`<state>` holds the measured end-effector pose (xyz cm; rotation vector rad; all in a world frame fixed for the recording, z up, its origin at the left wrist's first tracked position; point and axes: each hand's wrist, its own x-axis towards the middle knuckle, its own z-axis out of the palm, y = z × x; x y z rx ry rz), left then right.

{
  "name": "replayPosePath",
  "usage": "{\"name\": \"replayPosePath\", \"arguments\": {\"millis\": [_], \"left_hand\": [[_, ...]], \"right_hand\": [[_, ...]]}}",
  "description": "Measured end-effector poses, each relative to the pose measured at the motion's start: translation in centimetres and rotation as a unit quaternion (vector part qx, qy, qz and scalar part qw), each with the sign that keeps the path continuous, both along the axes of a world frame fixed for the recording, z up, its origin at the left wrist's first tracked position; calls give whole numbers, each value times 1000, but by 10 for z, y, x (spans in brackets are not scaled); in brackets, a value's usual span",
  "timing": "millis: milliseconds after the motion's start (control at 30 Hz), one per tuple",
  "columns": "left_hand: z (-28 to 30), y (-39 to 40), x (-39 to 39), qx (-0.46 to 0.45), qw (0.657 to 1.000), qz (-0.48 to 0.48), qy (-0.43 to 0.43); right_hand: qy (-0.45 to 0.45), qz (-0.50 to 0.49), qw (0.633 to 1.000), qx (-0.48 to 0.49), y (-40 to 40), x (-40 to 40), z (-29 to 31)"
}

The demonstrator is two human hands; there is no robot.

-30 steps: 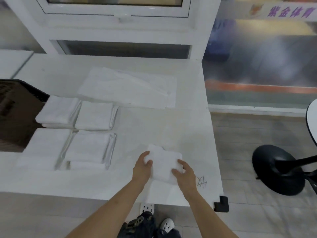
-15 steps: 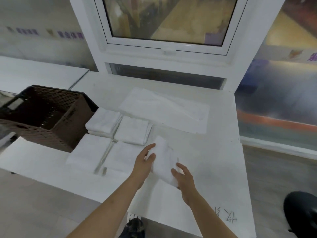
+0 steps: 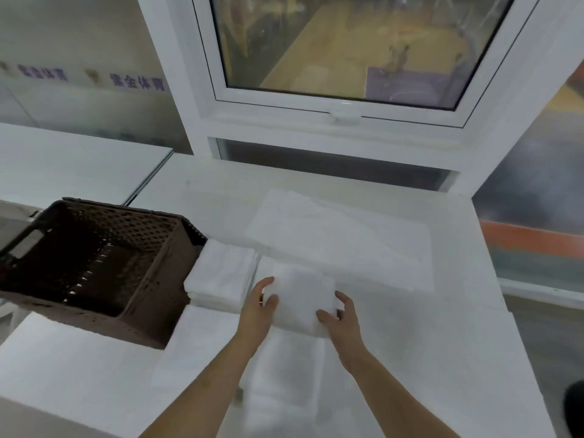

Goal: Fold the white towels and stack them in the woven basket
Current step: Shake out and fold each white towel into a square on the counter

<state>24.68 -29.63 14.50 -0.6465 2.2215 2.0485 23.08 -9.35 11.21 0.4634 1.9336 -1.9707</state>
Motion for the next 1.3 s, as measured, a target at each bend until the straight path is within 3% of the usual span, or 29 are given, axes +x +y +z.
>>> {"name": "replayPosePath", "arguments": {"millis": [267, 367, 467, 533, 633, 800, 933, 1133, 1300], "left_hand": [[-38, -61, -66, -162, 986, -31, -31], [-58, -65, -80, -274, 959, -68, -37], [-88, -64, -78, -426, 891, -155, 0], [-103, -59, -75, -466, 849, -249, 30], [-111, -52, -75, -492, 797, -348, -32], [-120, -46, -78, -517, 777, -350, -81], [-138, -39, -74, -511, 790, -327, -93], [-139, -36, -73, -544, 775, -312, -77], [-107, -22, -81, -568, 757, -304, -113]], "right_hand": [[35, 34, 992, 113, -56, -60, -16], [34, 81, 977, 193, -63, -72, -34], [33, 183, 929, 319, -58, -73, -54], [35, 241, 888, 391, -53, -70, -59], [44, 282, 834, 472, -47, -70, -61], [21, 312, 777, 547, -50, -71, -61], [-1, 310, 775, 552, -57, -73, -67], [4, 317, 785, 533, -50, -78, -71], [96, 311, 815, 479, -19, -82, -56]]}}
